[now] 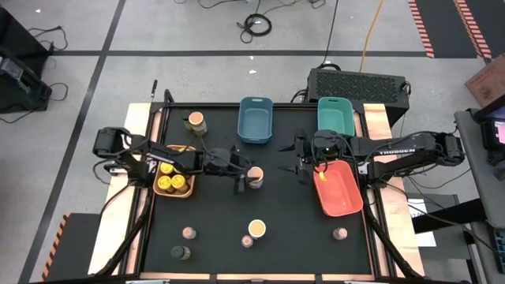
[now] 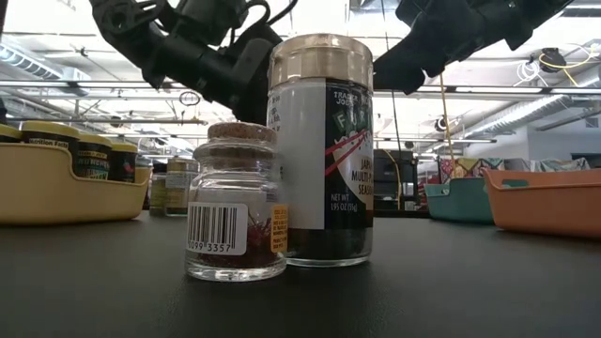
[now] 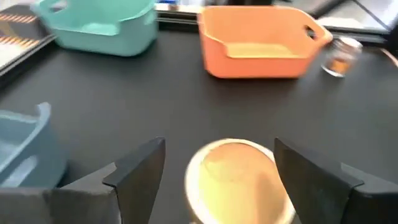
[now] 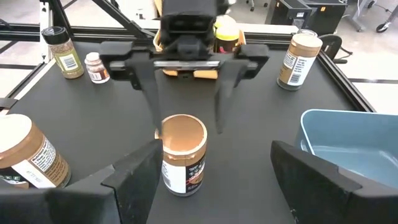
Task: Sort spices by type
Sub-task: Put the large brown seasoning bottle into the blue bin
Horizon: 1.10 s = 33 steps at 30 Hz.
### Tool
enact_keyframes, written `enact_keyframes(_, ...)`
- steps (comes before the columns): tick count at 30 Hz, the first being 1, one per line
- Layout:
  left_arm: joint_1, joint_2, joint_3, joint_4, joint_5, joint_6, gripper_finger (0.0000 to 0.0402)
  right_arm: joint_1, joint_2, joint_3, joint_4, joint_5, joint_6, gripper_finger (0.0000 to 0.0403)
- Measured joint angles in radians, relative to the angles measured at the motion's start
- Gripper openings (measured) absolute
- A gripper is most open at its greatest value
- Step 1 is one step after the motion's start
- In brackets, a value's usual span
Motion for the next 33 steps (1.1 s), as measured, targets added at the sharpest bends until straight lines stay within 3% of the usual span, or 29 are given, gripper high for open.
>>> enact_keyframes(5, 0.001, 0.001, 0.000, 0.009, 0.052, 0.044, 0.0312, -0.002, 0.000, 0.000, -0.001, 0.000, -0.002, 0.0293)
enact_keyframes(14, 0.001, 0.001, 0.000, -0.003, 0.018, 0.039, 0.0395, -0.002, 0.000, 0.000, 0.000, 0.000, -0.004, 0.0293)
enact_keyframes(25, 0.001, 0.041, -0.001, -0.044, 0.025, -0.011, 0.0395, -0.002, 0.000, 0.000, -0.001, 0.003, -0.004, 0.0293)
enact_keyframes(33, 0.001, 0.125, -0.001, 0.054, 0.019, 0.004, 0.0395, -0.001, 0.000, 0.000, -0.003, 0.004, -0.004, 0.0293)
